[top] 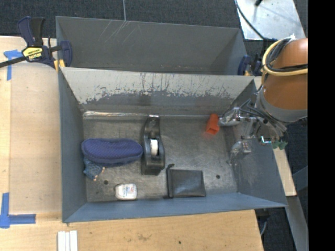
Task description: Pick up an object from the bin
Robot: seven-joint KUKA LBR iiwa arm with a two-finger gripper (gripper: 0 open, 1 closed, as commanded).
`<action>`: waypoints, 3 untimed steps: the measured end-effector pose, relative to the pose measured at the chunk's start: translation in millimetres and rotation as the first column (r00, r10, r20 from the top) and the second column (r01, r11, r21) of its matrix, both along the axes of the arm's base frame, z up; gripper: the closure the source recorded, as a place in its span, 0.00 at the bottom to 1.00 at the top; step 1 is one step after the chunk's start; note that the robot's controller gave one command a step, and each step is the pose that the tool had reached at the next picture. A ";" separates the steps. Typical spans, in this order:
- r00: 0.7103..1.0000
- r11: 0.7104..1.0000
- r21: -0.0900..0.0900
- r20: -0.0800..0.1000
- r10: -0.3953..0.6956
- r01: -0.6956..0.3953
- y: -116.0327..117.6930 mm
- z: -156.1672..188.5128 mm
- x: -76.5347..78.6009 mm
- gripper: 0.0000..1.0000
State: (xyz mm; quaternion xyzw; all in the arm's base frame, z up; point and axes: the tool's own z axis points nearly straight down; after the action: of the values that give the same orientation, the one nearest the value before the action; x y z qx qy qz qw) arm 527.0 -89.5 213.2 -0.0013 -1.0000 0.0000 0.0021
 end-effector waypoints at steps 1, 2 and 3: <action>1.000 1.000 0.002 0.000 0.031 -0.031 67.3 -51.8 -27.4 0.00; 0.988 0.988 0.002 0.010 -0.152 0.152 108.1 -139.0 -41.9 0.00; 0.988 0.989 0.003 0.025 -0.151 0.151 106.9 -135.1 -37.4 1.00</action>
Offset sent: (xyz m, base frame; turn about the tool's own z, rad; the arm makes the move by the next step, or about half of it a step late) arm -0.0260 0.0634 -0.0489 -0.0251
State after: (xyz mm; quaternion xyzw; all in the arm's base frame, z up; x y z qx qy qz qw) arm 489.6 17.4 78.2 -0.0770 -0.9970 -0.0006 -0.0104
